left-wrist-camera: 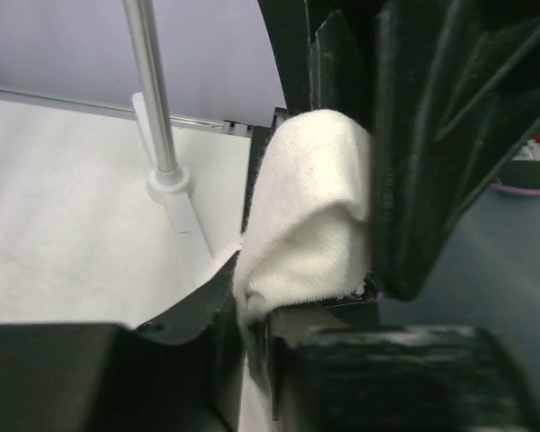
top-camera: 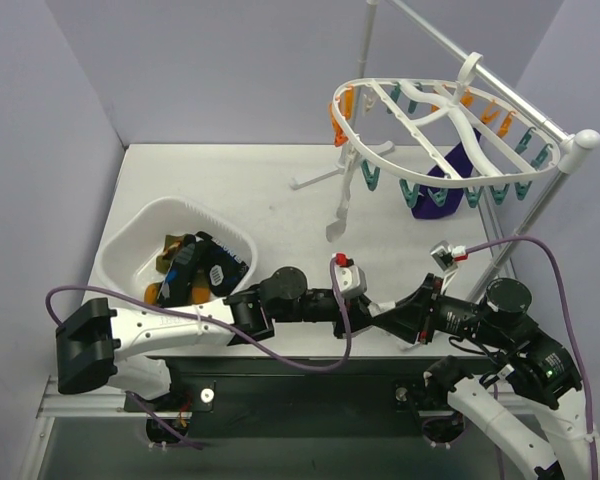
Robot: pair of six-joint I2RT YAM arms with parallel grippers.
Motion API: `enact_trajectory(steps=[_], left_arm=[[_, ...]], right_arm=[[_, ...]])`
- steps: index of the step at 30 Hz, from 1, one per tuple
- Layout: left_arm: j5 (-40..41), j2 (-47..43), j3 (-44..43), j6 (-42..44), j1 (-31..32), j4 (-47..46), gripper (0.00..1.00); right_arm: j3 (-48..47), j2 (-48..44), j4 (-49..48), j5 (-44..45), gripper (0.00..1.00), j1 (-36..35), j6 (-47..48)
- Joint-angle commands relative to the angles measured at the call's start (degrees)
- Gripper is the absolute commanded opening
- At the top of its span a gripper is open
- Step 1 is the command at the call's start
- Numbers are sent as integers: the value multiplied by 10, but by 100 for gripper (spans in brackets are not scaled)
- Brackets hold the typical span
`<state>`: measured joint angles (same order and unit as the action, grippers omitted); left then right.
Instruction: Remove the socks clipped to the hanger
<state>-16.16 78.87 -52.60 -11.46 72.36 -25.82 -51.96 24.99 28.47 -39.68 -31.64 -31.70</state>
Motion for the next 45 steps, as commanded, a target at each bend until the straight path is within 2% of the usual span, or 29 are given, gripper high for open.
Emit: enact_trajectory(steps=[1,2,3,4,6,7,10,12,16,19,21,25,26,27,28,29,30,31,36,38,40,41,42,44,45], left_arm=[[26,-30,-9,4,-14,3,4],[32,-41,-1,2,-17,9,0],[41,-47,2,1,-20,15,0],[46,-53,7,-5,-30,21,0],[51,-73,19,-14,-44,37,0],[54,-81,24,-32,-56,49,0],[60,-112,37,-72,-112,86,0],[78,-136,36,-91,-164,124,0],[170,-178,13,-109,-253,280,0],[240,-212,2,-108,-331,358,0],[306,-235,-9,-113,-386,394,0],[379,-271,-11,-121,-461,463,0],[388,-285,-2,-124,-470,466,3],[403,-292,2,-132,-477,468,13],[411,-299,8,-137,-486,469,45],[422,-310,12,-143,-486,471,66],[432,-313,17,-153,-486,471,87],[431,-322,19,-156,-486,467,97],[397,-327,16,-181,-486,454,97],[312,-326,22,-175,-486,414,97],[226,-320,42,-164,-485,332,97],[150,-316,50,-171,-483,302,97],[106,-311,60,-186,-479,226,97],[46,-290,75,-199,-464,164,97],[43,-280,75,-197,-433,122,97]], right_arm=[[-12,2,-15,-15,33,-5,-5],[-13,4,-14,-12,39,-5,-4],[-14,7,-11,-10,45,-5,-4],[-15,8,-9,-5,58,-5,-2],[-17,9,2,15,68,-5,1],[-18,10,6,22,77,-5,2],[-23,15,26,50,84,-5,10],[-27,22,40,61,85,-5,16],[-27,32,49,74,85,-4,23],[-26,37,50,77,85,-4,23],[-25,39,51,80,85,-6,25],[-21,40,51,83,85,-5,25],[-19,41,51,83,85,-5,26],[-19,42,50,84,85,-5,26],[-18,43,51,85,85,-5,25],[-17,44,50,86,85,-5,26],[-17,45,50,86,85,-5,26],[-16,47,49,86,85,-5,27],[-14,50,50,87,85,-5,24],[-13,47,50,91,85,-6,23],[-11,45,51,99,85,-4,22],[-11,42,51,101,85,-6,22],[-11,41,51,103,85,-6,22],[-11,39,51,112,85,-4,19],[-12,37,50,115,85,-6,18]])
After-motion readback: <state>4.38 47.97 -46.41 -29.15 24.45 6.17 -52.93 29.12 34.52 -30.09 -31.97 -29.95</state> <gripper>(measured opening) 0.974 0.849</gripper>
